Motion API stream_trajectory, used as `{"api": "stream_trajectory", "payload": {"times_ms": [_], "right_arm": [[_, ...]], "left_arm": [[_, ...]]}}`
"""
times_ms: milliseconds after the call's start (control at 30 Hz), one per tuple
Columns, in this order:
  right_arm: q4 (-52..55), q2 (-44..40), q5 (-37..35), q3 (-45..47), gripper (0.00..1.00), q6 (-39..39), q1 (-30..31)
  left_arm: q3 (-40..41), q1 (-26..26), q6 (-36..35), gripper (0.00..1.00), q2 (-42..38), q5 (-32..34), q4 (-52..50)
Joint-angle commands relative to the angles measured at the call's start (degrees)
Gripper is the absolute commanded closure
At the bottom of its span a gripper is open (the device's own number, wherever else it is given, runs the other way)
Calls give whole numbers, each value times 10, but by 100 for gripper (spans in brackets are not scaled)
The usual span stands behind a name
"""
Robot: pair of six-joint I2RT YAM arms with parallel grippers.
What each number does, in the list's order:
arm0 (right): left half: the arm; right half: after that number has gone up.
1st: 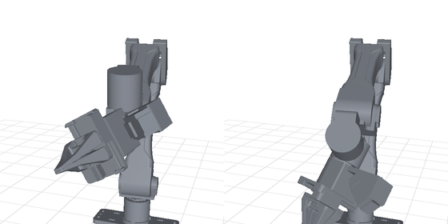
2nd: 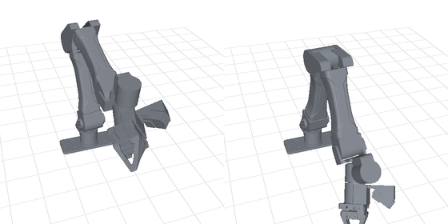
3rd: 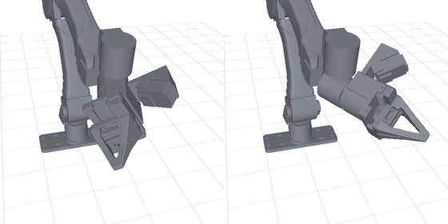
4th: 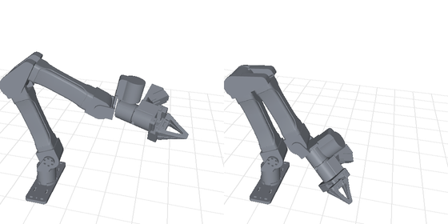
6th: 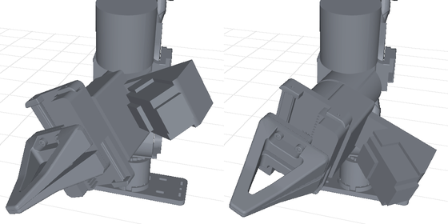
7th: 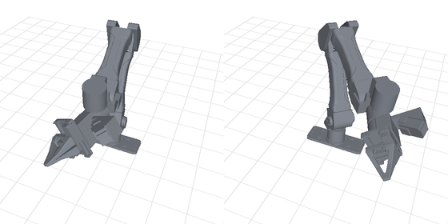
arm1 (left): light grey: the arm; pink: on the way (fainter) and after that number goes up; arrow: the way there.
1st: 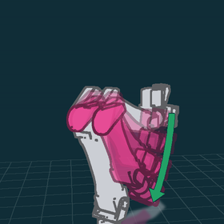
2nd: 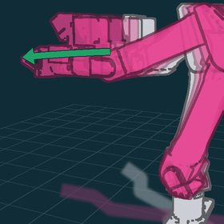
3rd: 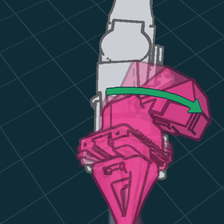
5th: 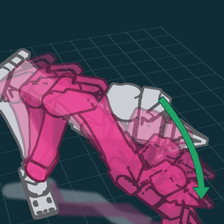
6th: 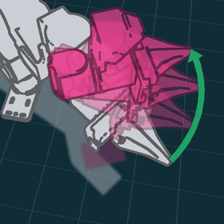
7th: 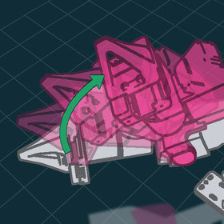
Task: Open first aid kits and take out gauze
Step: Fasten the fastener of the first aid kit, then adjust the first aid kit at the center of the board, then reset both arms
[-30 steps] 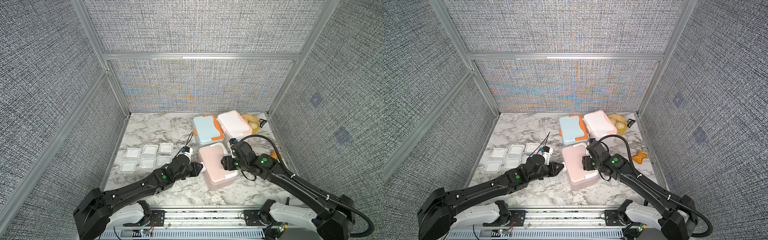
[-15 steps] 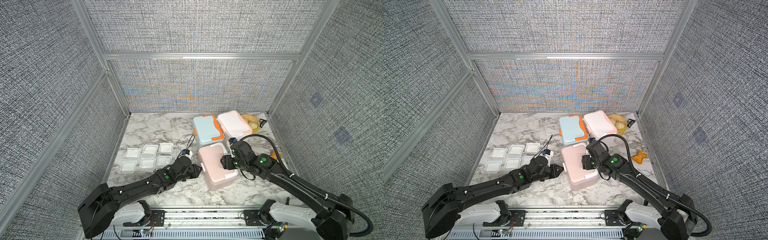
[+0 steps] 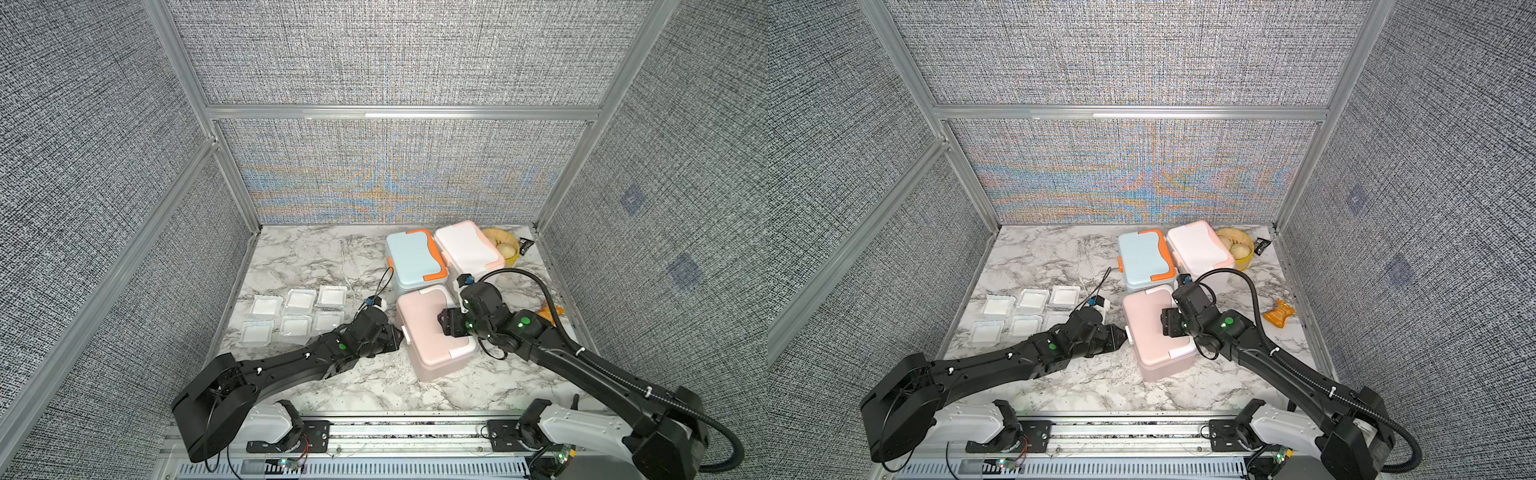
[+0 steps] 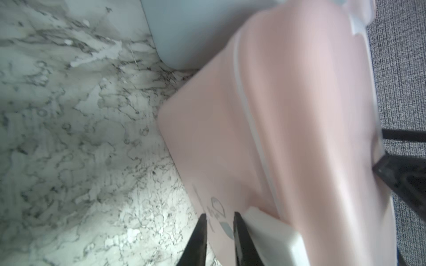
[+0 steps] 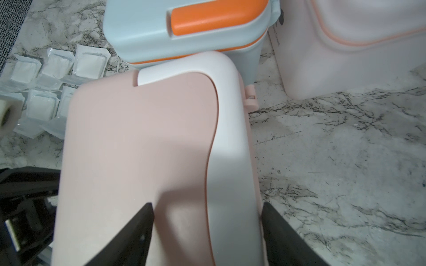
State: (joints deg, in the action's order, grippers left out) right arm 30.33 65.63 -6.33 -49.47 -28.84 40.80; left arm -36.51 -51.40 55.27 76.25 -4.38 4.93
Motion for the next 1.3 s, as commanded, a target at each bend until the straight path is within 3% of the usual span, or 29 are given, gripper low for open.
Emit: {"api": "stream_trajectory", "payload": {"times_ms": [0, 200, 300, 433, 567, 600, 633, 700, 867, 1033, 1267], "right_arm": [[107, 18, 122, 17, 26, -19, 6], [84, 8, 105, 19, 19, -38, 6], [118, -33, 49, 15, 1, -44, 5], [145, -132, -26, 17, 1, -36, 4], [123, -247, -120, 57, 1, -18, 5], [108, -284, -146, 74, 1, -7, 4], [94, -315, -178, 89, 1, 8, 3], [64, -364, -238, 118, 1, 45, 0], [-103, -436, -311, 222, 1, 198, -29], [-255, -391, -313, 299, 1, 257, -120], [-449, -200, -160, 364, 1, 209, -330]], "left_arm": [[-24, 16, -22, 78, 20, -36, 93], [-69, 54, -33, 78, 67, -86, 95], [-75, 78, -36, 74, 68, -100, 67], [-51, 95, -55, 64, 16, -80, 31], [-28, 99, -101, 50, -69, -13, -10], [-26, 101, -112, 42, -89, 9, -28], [-25, 101, -129, 34, -112, 38, -49], [-24, 107, -157, 0, -149, 99, -87], [-6, 132, -237, 0, -208, 250, -108], [14, 190, -279, 0, -190, 304, -73], [54, 325, -318, 0, -100, 290, 21]]}}
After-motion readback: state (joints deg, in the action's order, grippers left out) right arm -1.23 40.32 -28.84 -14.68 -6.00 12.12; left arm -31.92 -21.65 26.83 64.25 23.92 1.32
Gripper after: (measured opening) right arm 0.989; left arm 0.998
